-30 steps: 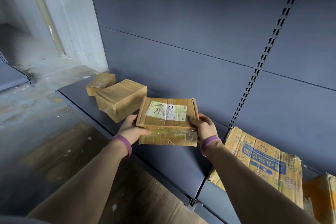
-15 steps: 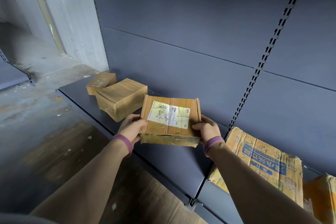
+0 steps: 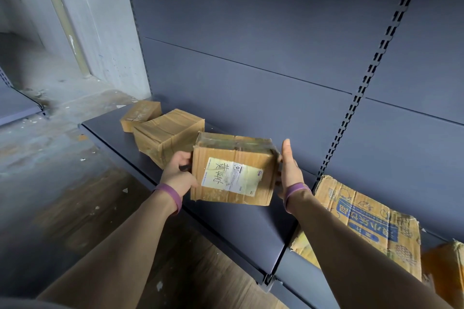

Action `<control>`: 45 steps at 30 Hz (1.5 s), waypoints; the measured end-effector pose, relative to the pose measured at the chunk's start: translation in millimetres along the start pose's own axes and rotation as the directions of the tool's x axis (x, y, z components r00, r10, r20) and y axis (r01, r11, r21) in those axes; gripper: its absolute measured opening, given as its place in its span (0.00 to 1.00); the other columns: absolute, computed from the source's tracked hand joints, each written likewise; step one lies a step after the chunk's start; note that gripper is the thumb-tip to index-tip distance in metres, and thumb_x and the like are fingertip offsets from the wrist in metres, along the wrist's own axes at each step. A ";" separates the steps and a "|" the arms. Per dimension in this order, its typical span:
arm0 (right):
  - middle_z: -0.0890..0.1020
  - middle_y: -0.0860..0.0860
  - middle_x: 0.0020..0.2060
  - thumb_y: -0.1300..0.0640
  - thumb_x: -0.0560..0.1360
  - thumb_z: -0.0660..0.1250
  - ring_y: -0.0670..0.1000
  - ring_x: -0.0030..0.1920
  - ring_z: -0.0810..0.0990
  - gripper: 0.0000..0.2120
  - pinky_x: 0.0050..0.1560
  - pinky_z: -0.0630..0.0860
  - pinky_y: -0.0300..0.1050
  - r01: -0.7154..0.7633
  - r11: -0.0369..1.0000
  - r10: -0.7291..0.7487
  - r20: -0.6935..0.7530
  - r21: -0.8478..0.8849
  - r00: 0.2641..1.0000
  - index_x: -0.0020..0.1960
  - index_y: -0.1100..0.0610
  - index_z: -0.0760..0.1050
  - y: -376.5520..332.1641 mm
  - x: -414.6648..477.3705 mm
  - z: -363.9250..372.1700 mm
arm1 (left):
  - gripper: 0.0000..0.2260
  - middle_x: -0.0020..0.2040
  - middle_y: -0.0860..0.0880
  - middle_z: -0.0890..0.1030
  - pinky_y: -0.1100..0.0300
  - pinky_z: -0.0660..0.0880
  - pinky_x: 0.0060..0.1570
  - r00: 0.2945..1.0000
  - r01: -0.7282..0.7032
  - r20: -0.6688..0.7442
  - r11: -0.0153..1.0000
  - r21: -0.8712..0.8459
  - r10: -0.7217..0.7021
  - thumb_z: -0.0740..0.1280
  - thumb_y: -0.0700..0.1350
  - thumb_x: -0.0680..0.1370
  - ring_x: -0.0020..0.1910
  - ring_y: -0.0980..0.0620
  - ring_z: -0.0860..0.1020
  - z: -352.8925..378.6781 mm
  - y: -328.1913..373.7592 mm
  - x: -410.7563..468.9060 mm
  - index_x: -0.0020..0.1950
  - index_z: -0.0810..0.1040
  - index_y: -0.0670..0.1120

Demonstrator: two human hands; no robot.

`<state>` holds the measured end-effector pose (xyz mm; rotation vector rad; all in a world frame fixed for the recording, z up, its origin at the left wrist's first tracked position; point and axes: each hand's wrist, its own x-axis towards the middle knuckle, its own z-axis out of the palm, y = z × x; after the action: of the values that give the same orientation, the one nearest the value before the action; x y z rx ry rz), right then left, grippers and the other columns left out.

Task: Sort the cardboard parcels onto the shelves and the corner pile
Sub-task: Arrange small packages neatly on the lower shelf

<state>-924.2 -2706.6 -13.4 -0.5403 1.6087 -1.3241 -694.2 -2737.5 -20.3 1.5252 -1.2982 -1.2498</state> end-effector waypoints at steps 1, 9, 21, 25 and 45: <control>0.77 0.48 0.60 0.19 0.51 0.59 0.55 0.62 0.75 0.47 0.70 0.66 0.58 -0.018 1.000 0.018 -0.013 -0.015 1.000 0.60 0.48 0.73 0.5 0.3 -0.6 | 0.24 0.55 0.49 0.78 0.46 0.74 0.62 1.000 0.029 0.006 0.999 -0.041 -0.029 0.64 0.22 0.70 0.59 0.47 0.76 0.6 0.7 4.2 0.59 0.73 0.45; 0.83 0.58 0.52 0.49 0.70 0.76 0.49 0.39 0.78 0.27 0.37 0.69 0.41 0.056 0.976 -0.059 -0.006 -0.212 0.998 0.62 0.63 0.74 21.6 11.3 -6.4 | 0.17 0.59 0.45 0.74 0.62 0.67 0.44 0.966 0.250 0.141 0.927 -0.278 -0.219 0.57 0.37 0.80 0.58 0.50 0.66 12.2 -2.6 20.4 0.69 0.71 0.39; 0.72 0.57 0.62 0.67 0.75 0.61 0.62 0.63 0.73 0.21 0.66 0.71 0.51 -0.015 0.873 -0.044 -0.111 -0.488 0.993 0.65 0.53 0.72 43.0 25.5 3.6 | 0.08 0.63 0.47 0.76 0.46 0.73 0.61 0.968 0.238 0.128 0.956 -0.172 -0.218 0.64 0.49 0.82 0.58 0.45 0.77 19.6 -22.4 11.3 0.60 0.72 0.58; 0.71 0.58 0.57 0.67 0.75 0.57 0.61 0.56 0.73 0.22 0.63 0.71 0.48 -0.062 0.913 0.008 -0.136 -0.402 0.991 0.66 0.54 0.73 56.6 32.5 8.7 | 0.19 0.63 0.47 0.74 0.45 0.76 0.60 0.966 0.200 0.184 0.977 -0.075 -0.184 0.71 0.43 0.77 0.58 0.45 0.77 27.1 -31.4 11.8 0.64 0.69 0.53; 0.73 0.54 0.69 0.58 0.81 0.63 0.54 0.68 0.72 0.25 0.61 0.67 0.41 -0.008 0.991 -0.001 -0.066 -0.137 0.998 0.76 0.58 0.63 37.1 25.9 40.8 | 0.14 0.56 0.46 0.81 0.57 0.68 0.46 0.994 -0.063 -0.049 0.873 0.484 0.099 0.61 0.54 0.80 0.54 0.44 0.76 72.5 14.9 -4.2 0.62 0.78 0.52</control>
<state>-892.4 -2736.3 -56.1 -0.5818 1.7630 -1.2460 -768.1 -2733.2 -22.0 1.8130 -1.6937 -0.8387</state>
